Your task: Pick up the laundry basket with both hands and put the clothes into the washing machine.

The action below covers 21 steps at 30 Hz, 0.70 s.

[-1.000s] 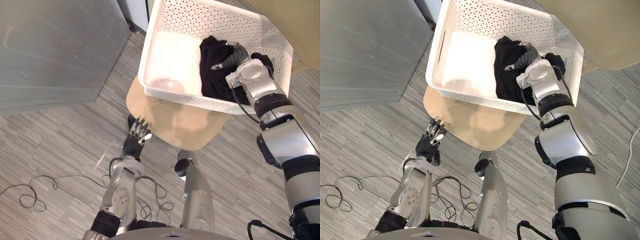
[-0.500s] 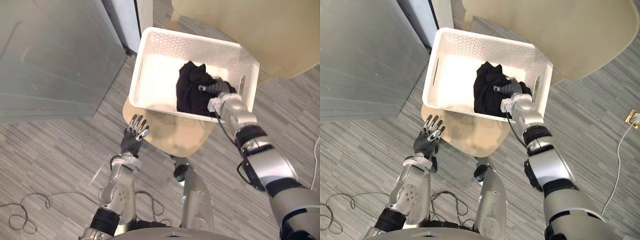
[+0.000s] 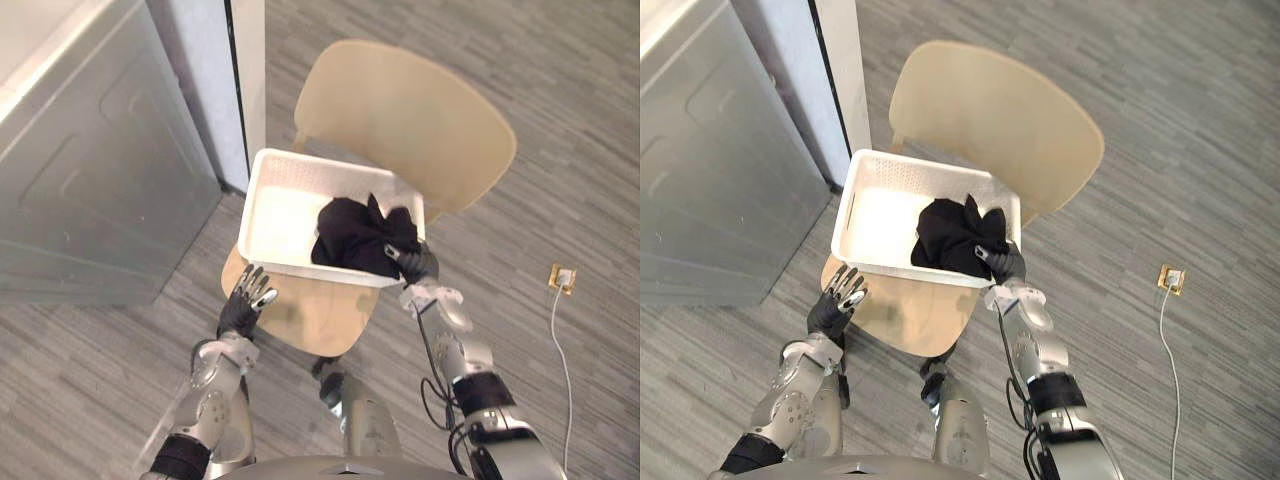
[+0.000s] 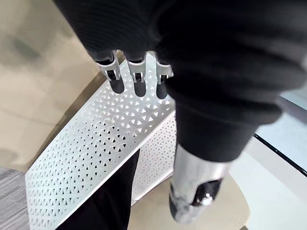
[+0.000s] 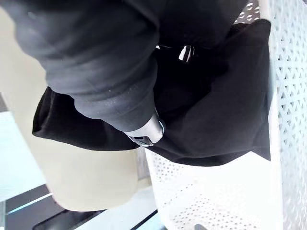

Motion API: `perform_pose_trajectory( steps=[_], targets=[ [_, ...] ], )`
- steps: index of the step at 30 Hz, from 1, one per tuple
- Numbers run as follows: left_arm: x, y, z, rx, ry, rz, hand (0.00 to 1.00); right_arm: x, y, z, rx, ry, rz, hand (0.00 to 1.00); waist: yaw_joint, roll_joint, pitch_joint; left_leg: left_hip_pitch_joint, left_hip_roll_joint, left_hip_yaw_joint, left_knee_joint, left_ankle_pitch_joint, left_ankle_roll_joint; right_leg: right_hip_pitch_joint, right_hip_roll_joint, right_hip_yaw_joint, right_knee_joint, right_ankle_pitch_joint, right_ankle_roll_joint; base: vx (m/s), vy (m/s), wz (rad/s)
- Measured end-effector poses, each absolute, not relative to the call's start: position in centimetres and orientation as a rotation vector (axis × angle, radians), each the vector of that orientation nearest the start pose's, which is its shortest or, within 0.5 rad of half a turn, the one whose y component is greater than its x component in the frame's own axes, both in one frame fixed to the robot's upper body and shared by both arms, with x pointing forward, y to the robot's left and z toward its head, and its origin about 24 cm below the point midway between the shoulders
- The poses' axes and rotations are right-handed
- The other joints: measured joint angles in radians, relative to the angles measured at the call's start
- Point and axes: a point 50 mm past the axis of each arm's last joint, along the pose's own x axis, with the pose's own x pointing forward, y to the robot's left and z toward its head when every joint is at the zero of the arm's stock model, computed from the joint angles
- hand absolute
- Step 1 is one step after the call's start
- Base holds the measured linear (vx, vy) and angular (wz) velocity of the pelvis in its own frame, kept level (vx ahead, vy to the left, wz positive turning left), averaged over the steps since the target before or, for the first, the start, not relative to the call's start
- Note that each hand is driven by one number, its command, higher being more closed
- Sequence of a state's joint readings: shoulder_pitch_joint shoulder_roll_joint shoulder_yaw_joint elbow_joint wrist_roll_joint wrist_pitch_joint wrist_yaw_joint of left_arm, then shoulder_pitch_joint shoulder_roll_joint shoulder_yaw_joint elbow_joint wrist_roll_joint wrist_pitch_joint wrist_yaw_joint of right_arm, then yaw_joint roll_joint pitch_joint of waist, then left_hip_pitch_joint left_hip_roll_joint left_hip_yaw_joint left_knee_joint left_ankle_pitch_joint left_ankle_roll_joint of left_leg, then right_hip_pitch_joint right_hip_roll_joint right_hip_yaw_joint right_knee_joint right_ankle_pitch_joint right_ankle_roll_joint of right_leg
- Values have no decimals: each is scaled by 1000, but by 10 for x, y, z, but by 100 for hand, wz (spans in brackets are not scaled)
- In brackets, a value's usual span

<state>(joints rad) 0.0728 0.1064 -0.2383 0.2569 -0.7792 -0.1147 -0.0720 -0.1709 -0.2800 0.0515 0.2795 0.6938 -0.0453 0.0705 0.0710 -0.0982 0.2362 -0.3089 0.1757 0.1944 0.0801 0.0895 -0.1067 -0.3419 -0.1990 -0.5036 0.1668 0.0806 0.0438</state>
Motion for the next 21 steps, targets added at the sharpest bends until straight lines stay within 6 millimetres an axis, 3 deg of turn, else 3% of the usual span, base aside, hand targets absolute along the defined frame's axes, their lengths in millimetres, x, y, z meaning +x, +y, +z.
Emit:
perform_pose_trajectory(
  steps=[5, 9, 15, 21],
  targets=[
    [209, 130, -37, -646, 317, -82, 0, 248, -191, -2, 470, 171, 39, 100, -16, -10, -76, 83, -12, 25, -32, -16, 2, 80, 8, 19, -65, 21, 18, 67, 42, -9],
    [208, 129, -35, -603, 312, -101, 0, 239, -191, -8, 485, 202, 37, 100, -21, -9, -112, 111, -17, 35, -38, -31, 4, 117, 18, 30, -119, 43, 30, 42, 44, -14],
    [228, 118, 3, -418, 147, -212, 0, 253, -191, 33, 456, 41, 111, 100, -26, -3, -152, 178, -25, 61, -67, -26, 1, 173, 28, 54, -167, 67, 31, 42, 29, -12],
    [263, 82, 51, -173, -50, -389, 0, 291, -191, 118, 329, -234, 251, 100, -44, 0, -198, 233, -31, 95, -83, -27, 1, 212, 32, 87, -202, 95, 33, 17, 27, -17]
  ],
)
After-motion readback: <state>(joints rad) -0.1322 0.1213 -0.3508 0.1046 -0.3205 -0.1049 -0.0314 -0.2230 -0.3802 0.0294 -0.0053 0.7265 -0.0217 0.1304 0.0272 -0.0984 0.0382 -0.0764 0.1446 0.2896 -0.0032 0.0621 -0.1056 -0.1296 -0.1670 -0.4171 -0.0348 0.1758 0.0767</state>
